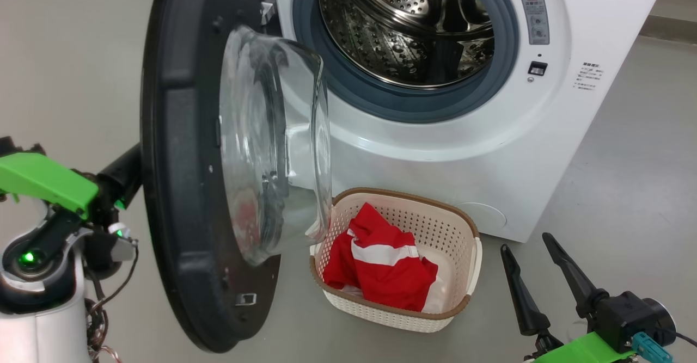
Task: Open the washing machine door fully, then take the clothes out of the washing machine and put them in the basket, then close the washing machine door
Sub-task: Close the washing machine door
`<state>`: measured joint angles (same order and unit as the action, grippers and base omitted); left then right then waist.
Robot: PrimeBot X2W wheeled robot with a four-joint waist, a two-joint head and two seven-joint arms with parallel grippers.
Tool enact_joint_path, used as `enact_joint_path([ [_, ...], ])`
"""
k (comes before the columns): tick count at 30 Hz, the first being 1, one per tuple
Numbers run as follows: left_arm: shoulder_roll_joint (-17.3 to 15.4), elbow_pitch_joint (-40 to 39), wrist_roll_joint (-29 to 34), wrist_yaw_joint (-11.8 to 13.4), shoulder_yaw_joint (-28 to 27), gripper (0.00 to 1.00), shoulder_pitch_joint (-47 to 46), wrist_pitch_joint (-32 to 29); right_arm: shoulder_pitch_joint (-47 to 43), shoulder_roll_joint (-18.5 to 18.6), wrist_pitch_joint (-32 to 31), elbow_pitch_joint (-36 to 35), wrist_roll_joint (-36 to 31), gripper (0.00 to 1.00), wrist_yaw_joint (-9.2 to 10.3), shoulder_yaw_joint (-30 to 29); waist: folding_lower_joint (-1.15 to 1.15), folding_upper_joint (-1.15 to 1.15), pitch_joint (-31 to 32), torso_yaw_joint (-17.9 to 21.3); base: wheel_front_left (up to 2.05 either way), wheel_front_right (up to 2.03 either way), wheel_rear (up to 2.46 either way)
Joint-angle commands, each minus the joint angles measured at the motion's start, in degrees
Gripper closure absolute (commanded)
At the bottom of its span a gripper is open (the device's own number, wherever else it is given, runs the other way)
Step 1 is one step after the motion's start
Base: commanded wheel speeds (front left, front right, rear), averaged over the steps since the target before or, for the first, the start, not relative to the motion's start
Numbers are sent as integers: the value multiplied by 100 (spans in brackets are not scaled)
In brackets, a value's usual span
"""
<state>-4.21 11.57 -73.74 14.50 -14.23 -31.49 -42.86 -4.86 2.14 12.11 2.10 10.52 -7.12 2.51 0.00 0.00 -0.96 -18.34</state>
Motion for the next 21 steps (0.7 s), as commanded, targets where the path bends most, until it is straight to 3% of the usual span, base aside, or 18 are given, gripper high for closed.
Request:
enact_joint_path([
  [1, -73, -202, -89, -106, -30, 100, -22, -89, 255, 74, 59, -129, 14, 0, -36, 126, 0, 0, -7, 31, 0, 0, 0],
  [21, 125, 134, -498, -521, 640, 100, -57, 278, 224, 74, 44, -117, 26, 0, -36, 120, 0, 0, 9, 506, 0, 0, 0],
])
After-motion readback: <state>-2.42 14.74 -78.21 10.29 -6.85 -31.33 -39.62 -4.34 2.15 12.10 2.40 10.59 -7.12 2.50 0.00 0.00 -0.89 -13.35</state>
